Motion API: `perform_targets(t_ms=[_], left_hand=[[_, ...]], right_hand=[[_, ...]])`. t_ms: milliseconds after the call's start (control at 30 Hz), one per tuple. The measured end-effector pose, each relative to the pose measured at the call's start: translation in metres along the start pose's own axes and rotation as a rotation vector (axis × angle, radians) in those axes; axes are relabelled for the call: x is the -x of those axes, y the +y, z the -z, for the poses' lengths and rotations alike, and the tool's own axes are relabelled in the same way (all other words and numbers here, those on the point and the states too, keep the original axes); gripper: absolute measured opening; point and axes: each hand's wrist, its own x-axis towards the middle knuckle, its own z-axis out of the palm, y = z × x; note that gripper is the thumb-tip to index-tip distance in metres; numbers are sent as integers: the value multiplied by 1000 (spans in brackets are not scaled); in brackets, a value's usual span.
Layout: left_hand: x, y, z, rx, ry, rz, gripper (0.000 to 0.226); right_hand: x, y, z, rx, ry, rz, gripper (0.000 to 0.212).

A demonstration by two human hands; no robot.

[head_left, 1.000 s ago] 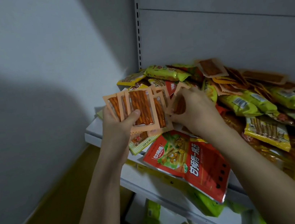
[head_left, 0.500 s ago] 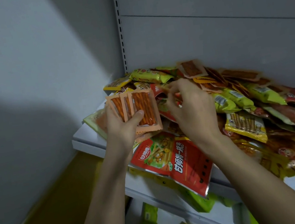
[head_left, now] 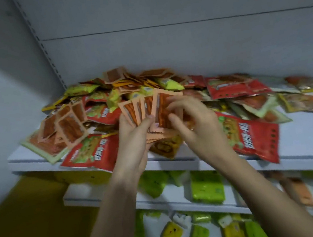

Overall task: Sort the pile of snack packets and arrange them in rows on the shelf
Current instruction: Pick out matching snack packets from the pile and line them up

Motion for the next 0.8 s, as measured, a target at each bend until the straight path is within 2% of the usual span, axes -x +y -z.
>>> perform_targets(t_ms=[67, 100, 167, 233, 333, 433, 700, 800], left_hand=[[25, -17, -41, -17, -59, 24, 43], [39, -26, -63, -28, -97, 39, 43], [65, -45, -107, -55, -180, 66, 43], [92, -63, -152, -80, -267, 94, 42], [133, -86, -218, -39, -408, 186, 35], [169, -107, -276, 18, -483, 312, 34], [230, -173, -413, -69, -674, 372, 31], [247, -204, -468, -96, -731, 381, 28]], right_hand=[[22, 7, 50, -42, 205, -270, 22], [34, 10, 76, -94, 257, -443, 29], [58, 12, 128, -273, 240, -754, 38], [85, 12, 178, -449, 227, -927, 34], [124, 15, 251, -511, 343, -991, 24], [161, 19, 318, -500, 488, -1037, 23], [237, 55, 454, -377, 724, -1057, 27], [262, 84, 502, -338, 752, -1080, 23]])
